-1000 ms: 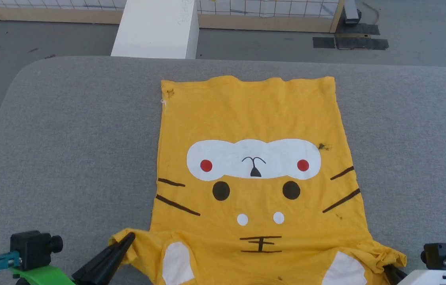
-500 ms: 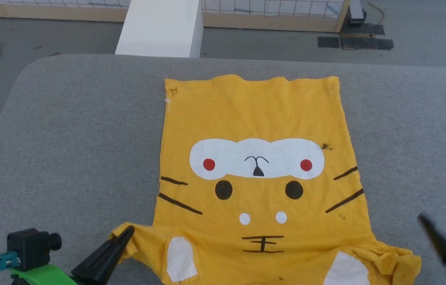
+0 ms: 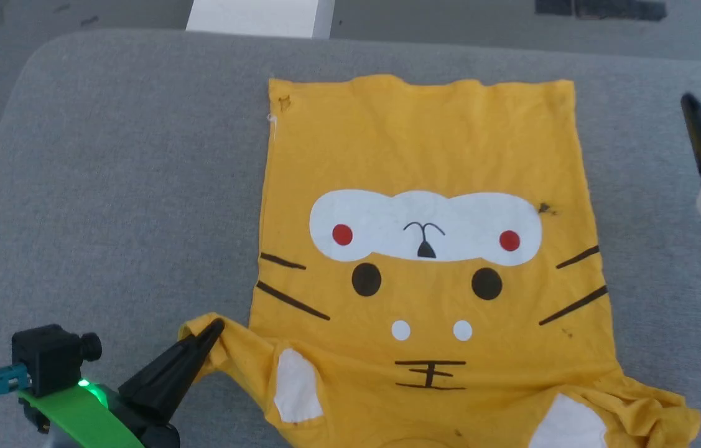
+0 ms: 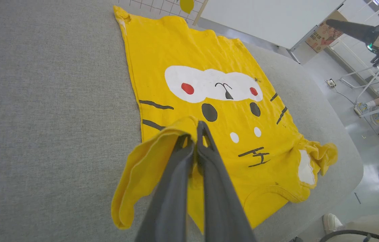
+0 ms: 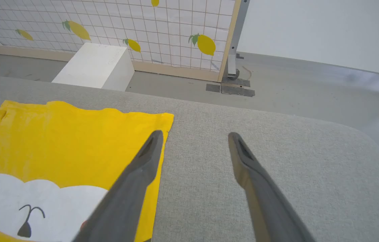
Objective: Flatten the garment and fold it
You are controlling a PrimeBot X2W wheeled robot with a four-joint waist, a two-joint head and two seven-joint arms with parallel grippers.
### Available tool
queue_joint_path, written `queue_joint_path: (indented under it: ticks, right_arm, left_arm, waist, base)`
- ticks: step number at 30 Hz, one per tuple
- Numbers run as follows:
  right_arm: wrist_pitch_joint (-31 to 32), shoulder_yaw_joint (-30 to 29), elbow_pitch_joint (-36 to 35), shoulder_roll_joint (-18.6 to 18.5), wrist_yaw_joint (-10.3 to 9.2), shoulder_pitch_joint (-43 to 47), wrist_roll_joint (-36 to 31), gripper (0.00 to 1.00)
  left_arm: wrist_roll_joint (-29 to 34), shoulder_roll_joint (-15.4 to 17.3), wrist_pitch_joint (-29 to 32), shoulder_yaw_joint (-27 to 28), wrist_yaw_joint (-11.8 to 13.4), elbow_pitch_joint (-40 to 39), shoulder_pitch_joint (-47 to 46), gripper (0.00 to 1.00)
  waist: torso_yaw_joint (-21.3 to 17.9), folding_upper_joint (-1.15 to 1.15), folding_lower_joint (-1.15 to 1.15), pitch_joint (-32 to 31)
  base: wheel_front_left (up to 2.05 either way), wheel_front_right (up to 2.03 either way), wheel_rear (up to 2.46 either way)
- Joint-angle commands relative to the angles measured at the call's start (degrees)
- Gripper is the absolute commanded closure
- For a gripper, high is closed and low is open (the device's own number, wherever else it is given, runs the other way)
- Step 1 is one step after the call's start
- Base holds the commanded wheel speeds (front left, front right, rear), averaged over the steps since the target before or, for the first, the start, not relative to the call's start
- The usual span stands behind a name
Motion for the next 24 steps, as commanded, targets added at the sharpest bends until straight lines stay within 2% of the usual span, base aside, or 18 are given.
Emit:
queue_joint_path:
  ticks: [1,7,10,18,24]
  right_arm:
    - [0.7,0.3,1.9,0.2,-0.08,-3.0,-1.6,0.00]
    - [4.0,0.1,9.0,1.1,-0.08,-13.6,-7.7,0.00]
    - [5.7,-1.7,11.7,2.4,-0.08,-16.9,-10.9,0.00]
    - [8.3,-8.1,14.5,5.2,-0.08,-19.5,-17.7,0.00]
    - [8.2,-11.4,14.8,6.5,-0.08,-19.4,-19.8,0.00]
  left_arm:
    - [0.6,-0.2,-0.2,-0.1,-0.9,0.1,-1.8,1.00]
    - [2.3,-0.9,-1.0,-0.7,-3.3,0.2,-5.2,1.00]
    - [3.0,-1.4,-1.3,-1.4,-4.3,0.5,-7.1,1.00]
    - [3.1,-2.4,-1.8,-3.4,-5.9,2.7,-10.8,1.00]
    - [2.6,-2.6,-2.8,-4.8,-6.3,4.5,-12.6,1.00]
  waist:
    - [3.0,0.00,-0.01,4.3]
    - [6.2,0.00,-0.01,9.7]
    - [7.8,0.00,-0.01,11.9]
    - [11.3,0.00,-0.01,15.6]
    - [12.8,0.00,-0.01,17.4]
  base:
    - [0.00,0.00,0.00]
    - [0.00,0.00,0.00]
    - [0.00,0.00,0.00]
    - [0.00,0.00,0.00]
    - [0.00,0.00,0.00]
